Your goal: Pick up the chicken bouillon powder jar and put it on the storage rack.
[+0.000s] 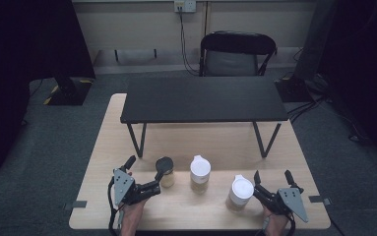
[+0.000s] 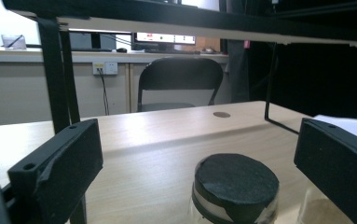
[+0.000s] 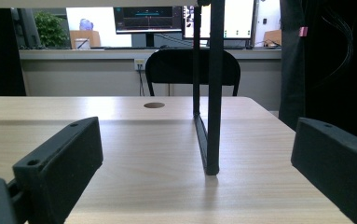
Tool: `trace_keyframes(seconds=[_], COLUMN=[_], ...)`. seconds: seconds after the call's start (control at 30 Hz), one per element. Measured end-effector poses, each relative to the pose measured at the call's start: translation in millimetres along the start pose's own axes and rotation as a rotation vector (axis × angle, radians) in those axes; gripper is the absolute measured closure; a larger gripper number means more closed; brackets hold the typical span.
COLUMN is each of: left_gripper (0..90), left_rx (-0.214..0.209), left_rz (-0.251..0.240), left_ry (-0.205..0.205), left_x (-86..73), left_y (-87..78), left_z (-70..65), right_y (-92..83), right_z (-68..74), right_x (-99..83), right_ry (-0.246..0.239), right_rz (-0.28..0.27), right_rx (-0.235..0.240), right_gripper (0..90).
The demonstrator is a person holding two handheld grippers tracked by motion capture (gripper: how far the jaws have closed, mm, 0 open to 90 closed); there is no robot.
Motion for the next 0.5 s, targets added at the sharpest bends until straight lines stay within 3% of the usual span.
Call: trace_keyframes(seconds=[0.27, 0.5], left_gripper=[4.5, 7.5], left_rx=[-0.025, -0.038], left_rz=[0.018, 0.041], left_ry=[-0.014, 0.013], left_x=[-4.0, -12.6], left_y=[6.5, 14.0], left_z=[-5.0, -13.1], right_y=[-0.2, -0.4], right_z=[0.3, 0.9], right_x=[0.0, 0.3], right_ry=[0.001, -0.004], right_rz=[-0.001, -0.004], right_rx=[0.005, 0.009], right_gripper=[0.9, 0.8])
Point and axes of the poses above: each handheld gripper's, and its own axes: y roughly forward along the jaws, x roughly out of its top, z roughly to its left, the point moved 10 cm from there along y, roughly forward along the jaws, and after that the axes turned 5 degrees about -y, right-handed, at the moved point
